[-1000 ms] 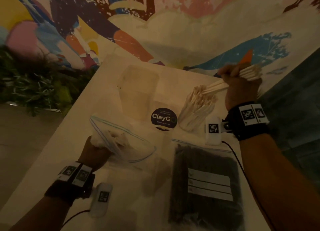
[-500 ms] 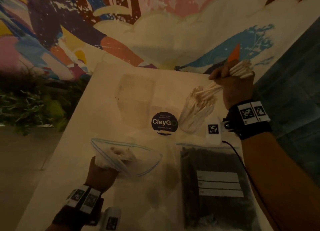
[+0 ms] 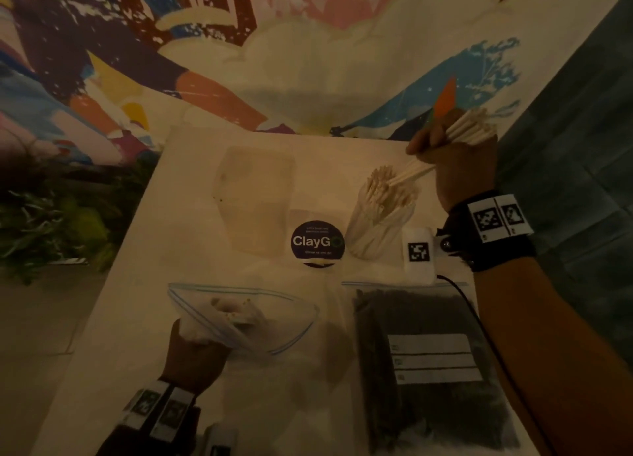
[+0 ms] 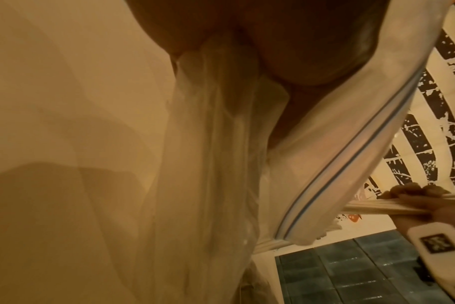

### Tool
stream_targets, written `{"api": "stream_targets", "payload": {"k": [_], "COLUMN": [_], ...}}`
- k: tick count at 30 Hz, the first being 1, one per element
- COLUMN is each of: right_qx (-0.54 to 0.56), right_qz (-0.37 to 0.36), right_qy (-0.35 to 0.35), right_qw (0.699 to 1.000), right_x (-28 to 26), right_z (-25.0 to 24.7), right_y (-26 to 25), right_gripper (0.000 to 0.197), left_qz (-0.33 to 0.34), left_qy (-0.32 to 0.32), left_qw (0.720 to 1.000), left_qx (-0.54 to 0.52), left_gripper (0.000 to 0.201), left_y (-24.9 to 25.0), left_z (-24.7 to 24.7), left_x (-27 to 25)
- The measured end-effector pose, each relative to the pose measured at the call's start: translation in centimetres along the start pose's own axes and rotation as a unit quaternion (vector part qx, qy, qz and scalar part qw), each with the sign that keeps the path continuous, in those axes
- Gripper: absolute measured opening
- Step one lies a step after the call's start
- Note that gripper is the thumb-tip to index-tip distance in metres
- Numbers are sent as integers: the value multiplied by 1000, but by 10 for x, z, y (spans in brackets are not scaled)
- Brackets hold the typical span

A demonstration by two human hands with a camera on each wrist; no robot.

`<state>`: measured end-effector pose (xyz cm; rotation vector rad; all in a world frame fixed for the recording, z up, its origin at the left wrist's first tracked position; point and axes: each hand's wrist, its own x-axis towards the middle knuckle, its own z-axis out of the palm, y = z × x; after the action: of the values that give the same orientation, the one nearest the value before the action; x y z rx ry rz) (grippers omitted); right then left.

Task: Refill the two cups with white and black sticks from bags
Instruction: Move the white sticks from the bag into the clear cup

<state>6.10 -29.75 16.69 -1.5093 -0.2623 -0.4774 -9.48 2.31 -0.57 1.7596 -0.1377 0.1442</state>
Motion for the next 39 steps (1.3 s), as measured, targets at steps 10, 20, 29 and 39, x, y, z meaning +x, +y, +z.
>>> {"api": "stream_targets", "payload": {"k": [10,20,29,39], "right_qx": [25,35,24,-18], "right_qz": [6,10,14,13], "right_qy": [-9,-1,-25,-87], "right_qw": [1000,999,999,996], "right_x": [-2,3,-4,-10], "right_z": [-2,-7,-6,2], "right_y": [-6,-6,3,13], "right_gripper": [35,31,47,58], "left_qz": [-31,-38,-28,-21], "left_qy": [9,17,26,13], "left_qw": [999,999,999,1000], "left_qx": [-18,-7,-16,2], "left_gripper": [39,45,30,31], "left_y": [-2,-7,-5,-18], "left_z": [2,-1,-1,-7], "left_x": [-2,-1,-2,0]}}
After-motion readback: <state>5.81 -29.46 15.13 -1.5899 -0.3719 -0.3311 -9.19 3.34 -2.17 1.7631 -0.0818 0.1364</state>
